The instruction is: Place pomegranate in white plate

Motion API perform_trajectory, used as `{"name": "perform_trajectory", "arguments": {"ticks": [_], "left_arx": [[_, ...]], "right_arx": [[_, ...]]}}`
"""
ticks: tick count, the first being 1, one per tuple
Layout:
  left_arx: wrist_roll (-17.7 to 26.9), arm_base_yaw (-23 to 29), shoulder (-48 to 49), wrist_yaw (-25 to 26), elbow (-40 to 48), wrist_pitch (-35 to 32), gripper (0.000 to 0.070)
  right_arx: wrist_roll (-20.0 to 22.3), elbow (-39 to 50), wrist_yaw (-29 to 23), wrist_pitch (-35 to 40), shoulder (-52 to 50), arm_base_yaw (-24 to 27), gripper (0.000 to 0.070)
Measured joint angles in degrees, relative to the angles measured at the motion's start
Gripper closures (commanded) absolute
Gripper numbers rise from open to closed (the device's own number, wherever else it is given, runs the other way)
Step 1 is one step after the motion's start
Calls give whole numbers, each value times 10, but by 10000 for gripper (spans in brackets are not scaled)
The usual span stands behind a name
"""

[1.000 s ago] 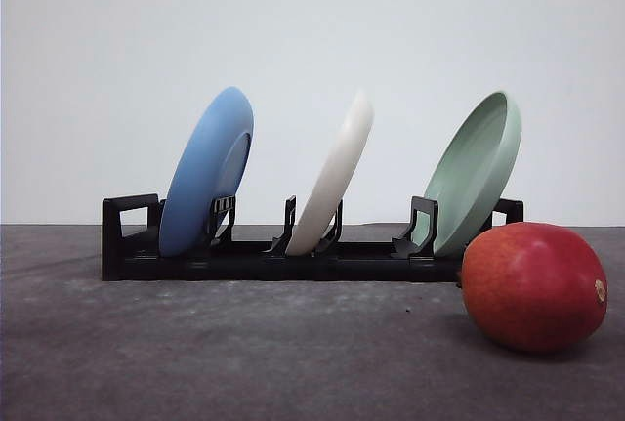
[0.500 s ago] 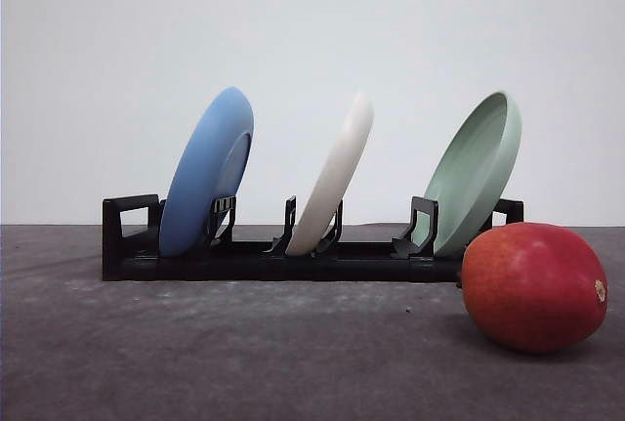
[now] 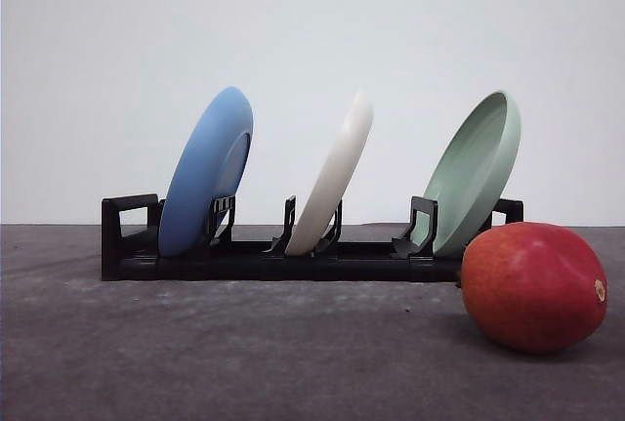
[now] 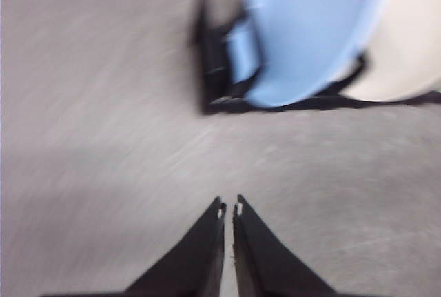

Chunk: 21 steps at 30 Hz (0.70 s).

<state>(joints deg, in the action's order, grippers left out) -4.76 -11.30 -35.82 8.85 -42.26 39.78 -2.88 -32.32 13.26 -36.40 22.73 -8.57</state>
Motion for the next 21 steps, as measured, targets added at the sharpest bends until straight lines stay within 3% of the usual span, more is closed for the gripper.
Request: {"name": "perform_trajectory", "arguments": {"ticks": [4, 10, 13, 14, 17, 18, 21], "left_arx": [[57, -68, -13, 0, 0, -58, 697], [211, -136, -29, 1, 0, -79, 697], [232, -140, -29, 1, 0, -79, 684], [232, -140, -29, 1, 0, -79, 614], [222, -140, -29, 1, 0, -79, 289], [216, -140, -29, 1, 0, -79, 241], [194, -140, -29, 1, 0, -80, 231]], "right_arx": [[50, 0, 0, 4, -2, -48, 696], [108, 0, 1, 8, -2, -76, 696], [116, 0, 1, 9, -1, -76, 684], [117, 0, 1, 9, -1, -76, 629], [120, 0, 1, 9, -1, -76, 396], [120, 0, 1, 10, -1, -76, 362], [120, 0, 1, 11, -1, -76, 350]]}}
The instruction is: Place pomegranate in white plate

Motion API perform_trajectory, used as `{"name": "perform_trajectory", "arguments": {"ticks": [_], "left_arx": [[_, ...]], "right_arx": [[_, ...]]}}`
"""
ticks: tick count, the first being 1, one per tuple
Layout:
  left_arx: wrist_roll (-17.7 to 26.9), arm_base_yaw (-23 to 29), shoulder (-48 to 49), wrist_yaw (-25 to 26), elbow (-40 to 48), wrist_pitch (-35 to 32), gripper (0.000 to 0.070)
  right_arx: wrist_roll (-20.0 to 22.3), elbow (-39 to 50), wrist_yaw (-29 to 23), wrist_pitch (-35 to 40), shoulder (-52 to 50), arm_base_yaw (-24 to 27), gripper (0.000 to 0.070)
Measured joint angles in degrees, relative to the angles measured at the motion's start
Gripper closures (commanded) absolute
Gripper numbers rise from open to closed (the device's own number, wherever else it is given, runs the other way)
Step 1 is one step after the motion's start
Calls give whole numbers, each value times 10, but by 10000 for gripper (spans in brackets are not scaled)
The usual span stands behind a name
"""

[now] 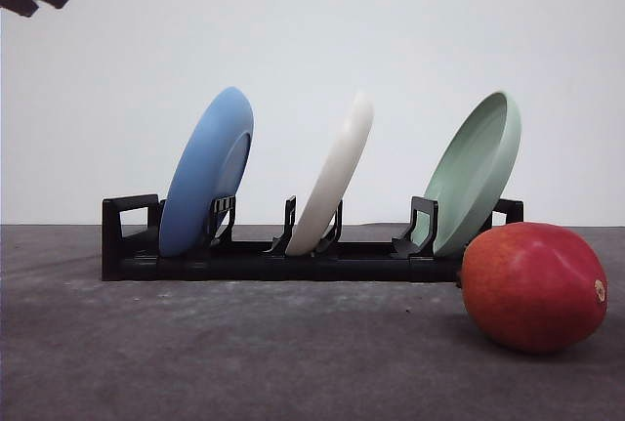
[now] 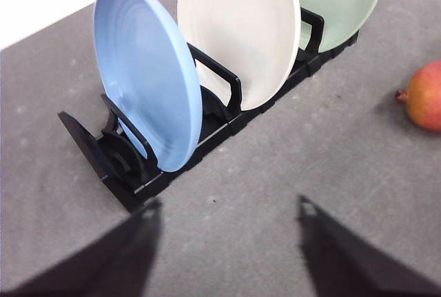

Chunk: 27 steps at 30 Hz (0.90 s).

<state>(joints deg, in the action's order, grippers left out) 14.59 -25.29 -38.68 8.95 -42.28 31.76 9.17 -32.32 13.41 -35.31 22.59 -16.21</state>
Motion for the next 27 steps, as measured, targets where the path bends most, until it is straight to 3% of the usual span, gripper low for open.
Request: {"name": "perform_trajectory", "arguments": {"ticks": [4, 10, 19, 27], "left_arx": [[-14, -7, 0, 0, 0, -14, 255], [-20, -46, -26, 0, 0, -90, 278], [-21, -128, -158, -1, 0, -247, 278], [-61, -176, -308, -57, -2, -404, 278]], "right_arx": [[0, 0, 0, 1, 0, 0, 350], [-16, 0, 0, 31, 0, 0, 350], [-42, 0, 0, 54, 0, 0, 350], [-47, 0, 0, 55, 0, 0, 350]]}}
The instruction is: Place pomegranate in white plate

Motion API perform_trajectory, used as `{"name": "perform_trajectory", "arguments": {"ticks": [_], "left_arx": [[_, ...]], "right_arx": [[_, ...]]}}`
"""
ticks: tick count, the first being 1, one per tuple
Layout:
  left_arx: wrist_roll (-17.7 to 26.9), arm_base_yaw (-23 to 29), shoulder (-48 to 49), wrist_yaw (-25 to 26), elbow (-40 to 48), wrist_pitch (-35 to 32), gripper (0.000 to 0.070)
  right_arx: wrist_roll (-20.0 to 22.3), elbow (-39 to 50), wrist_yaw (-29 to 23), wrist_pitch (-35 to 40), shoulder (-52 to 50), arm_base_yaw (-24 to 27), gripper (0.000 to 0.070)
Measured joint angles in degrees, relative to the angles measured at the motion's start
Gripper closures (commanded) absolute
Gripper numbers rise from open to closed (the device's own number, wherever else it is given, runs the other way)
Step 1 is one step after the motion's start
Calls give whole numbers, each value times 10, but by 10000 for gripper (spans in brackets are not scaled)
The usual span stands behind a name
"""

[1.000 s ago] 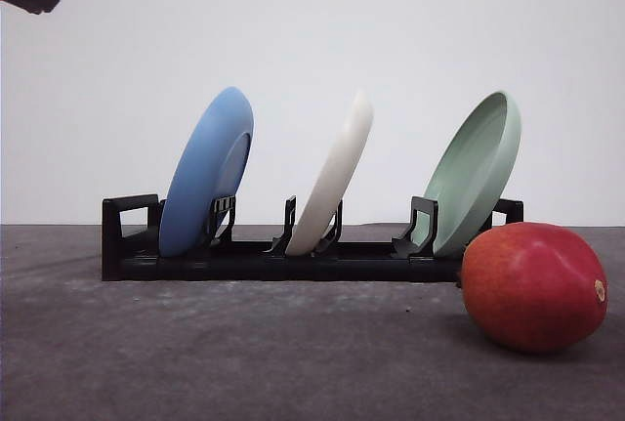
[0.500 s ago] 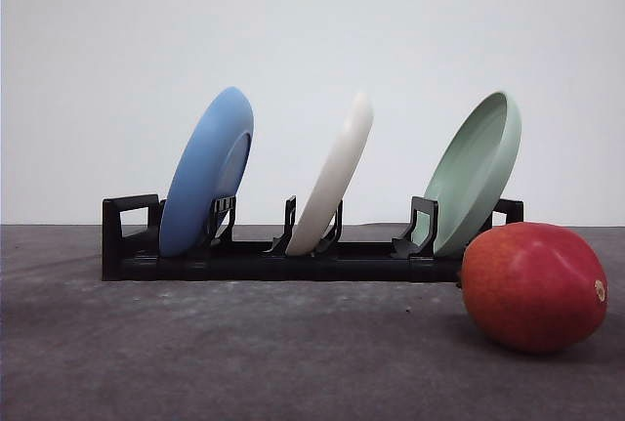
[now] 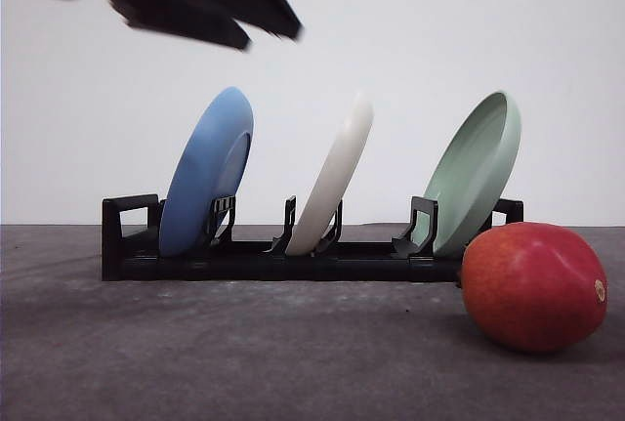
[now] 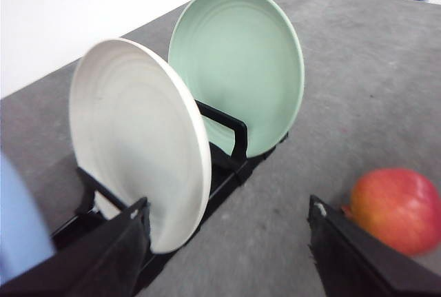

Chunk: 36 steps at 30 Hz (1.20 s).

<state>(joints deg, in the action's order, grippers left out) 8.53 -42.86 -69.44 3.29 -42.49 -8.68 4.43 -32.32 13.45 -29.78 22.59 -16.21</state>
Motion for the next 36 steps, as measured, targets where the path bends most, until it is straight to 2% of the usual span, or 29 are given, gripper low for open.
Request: {"name": "perform_trajectory", "arguments": {"ticks": [8, 16, 22, 23, 27, 29, 33, 36], "left_arx": [[-18, -28, -147, -77, -78, -32, 278], [-20, -29, -262, -122, -159, -32, 279], [-20, -29, -304, -126, -194, -32, 286], [-20, -28, -305, -126, -194, -32, 316], [-20, -27, -306, -126, -194, -32, 535], [-20, -27, -306, -126, -194, -32, 609], [-21, -27, -306, -126, -194, -28, 677], [-28, -27, -306, -127, -194, -21, 687]], "right_arx": [[0, 0, 0, 0, 0, 0, 350], [0, 0, 0, 0, 0, 0, 351], [0, 0, 0, 0, 0, 0, 351], [0, 0, 0, 0, 0, 0, 351], [0, 0, 0, 0, 0, 0, 351], [0, 0, 0, 0, 0, 0, 351], [0, 0, 0, 0, 0, 0, 351], [0, 0, 0, 0, 0, 0, 351]]}}
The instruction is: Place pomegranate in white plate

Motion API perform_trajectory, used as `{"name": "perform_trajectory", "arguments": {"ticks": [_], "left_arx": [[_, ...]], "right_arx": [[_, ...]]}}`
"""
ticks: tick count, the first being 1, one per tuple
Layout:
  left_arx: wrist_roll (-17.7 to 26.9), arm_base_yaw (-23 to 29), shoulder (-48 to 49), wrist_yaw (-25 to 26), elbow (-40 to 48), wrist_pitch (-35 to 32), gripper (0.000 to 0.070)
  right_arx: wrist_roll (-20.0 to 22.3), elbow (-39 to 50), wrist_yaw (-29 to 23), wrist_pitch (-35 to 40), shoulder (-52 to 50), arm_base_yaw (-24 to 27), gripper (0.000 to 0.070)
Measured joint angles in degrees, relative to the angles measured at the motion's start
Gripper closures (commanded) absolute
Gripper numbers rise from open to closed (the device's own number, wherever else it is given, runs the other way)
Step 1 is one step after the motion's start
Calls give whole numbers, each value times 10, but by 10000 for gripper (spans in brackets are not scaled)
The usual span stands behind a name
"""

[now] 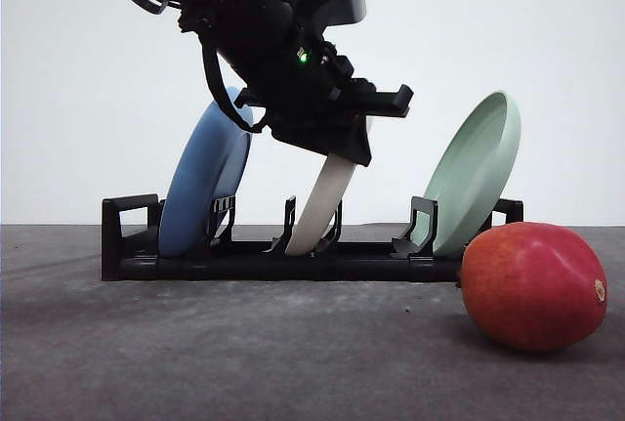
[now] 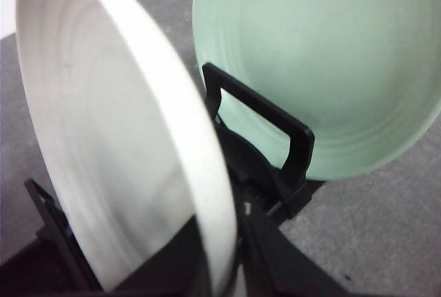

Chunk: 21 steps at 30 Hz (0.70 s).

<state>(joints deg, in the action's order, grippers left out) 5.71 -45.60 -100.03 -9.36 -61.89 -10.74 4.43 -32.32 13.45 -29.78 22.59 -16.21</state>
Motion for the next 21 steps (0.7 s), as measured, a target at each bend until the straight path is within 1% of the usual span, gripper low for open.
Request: {"name": "perform_trajectory", "arguments": {"ticks": [8, 21], "left_arx": [[-44, 0, 9, 0, 0, 3, 687], [-111, 0, 76, 1, 0, 3, 687]], "right_arx": [[0, 0, 0, 0, 0, 0, 351], [0, 0, 0, 0, 0, 0, 351]]}}
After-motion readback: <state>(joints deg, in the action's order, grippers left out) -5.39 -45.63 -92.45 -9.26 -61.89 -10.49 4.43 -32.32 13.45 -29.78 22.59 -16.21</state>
